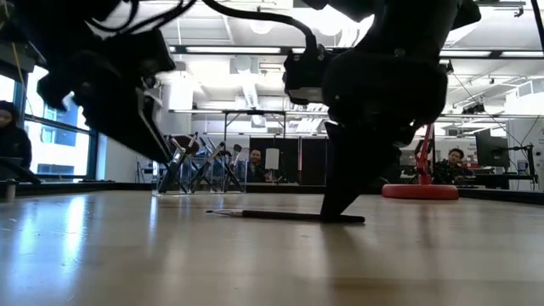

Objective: Put items in baskets/containers
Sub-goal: Put the eyeshadow brush into the transparent organizer

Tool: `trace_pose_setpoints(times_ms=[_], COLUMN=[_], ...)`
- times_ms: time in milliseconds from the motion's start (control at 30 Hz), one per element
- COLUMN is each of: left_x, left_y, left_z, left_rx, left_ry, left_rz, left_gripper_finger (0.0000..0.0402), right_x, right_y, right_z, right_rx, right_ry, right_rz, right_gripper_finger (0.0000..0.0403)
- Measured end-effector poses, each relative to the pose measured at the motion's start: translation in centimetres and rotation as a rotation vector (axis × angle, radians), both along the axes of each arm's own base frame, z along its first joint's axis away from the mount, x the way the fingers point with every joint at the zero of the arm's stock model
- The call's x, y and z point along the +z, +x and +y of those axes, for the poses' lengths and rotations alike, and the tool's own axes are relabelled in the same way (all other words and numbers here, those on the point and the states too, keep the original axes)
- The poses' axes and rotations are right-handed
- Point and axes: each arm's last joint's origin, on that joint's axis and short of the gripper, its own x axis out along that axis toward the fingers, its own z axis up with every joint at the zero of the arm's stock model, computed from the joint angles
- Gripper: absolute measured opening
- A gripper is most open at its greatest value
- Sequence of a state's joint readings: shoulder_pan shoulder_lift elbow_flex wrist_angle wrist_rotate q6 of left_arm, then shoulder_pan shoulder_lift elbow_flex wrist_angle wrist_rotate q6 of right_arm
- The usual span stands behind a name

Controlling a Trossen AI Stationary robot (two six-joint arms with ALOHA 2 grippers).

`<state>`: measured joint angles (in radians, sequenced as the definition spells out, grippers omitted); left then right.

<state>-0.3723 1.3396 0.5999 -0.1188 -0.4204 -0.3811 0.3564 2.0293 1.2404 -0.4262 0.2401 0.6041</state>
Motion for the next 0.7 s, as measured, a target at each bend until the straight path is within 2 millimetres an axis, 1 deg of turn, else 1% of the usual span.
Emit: trace_pose_setpoints(times_ms=[100,167,333,467,633,700], left_x=[-1.5,-2.5,-3.5,-4.0,-4.5,-5.0], left_y=[1.3,2.2,3.9,4.3,4.5,4.7], left_z=[-0.3,-0.2,0.8,1.2,1.2,1.1], left_rx=[-0.103,-0.143,-0.170,-0.236,-0.291,-0.293], left_ry=[-0.042,-0.092,-0.160,-0.149,-0.092,-0.090], left_rz=[0.025,0.032,0.005,0.009,0.016,0.020], left_gripper_finger=[0.0112,0.0112,0.0112,0.0112,0.0112,0.0112], right_x=[0.1,0.1,0.2,0.2,0.2,0.2], right_y=[0.3,0.5,0.8,0.8,0.9,0.9], right_z=[-0.1,-0.2,-0.3,-0.2,-0.1,-0.1], right_rx=[-0.005,-0.010,-0.038,-0.038,-0.036,-0.036], right_ry=[0.010,0.016,0.029,0.033,0.038,0.039], right_rz=[-0.022,-0.041,-0.077,-0.080,-0.086,-0.090], right_gripper_finger=[0.0007,0.0005,0.0006,0.0007,0.0004,0.0006])
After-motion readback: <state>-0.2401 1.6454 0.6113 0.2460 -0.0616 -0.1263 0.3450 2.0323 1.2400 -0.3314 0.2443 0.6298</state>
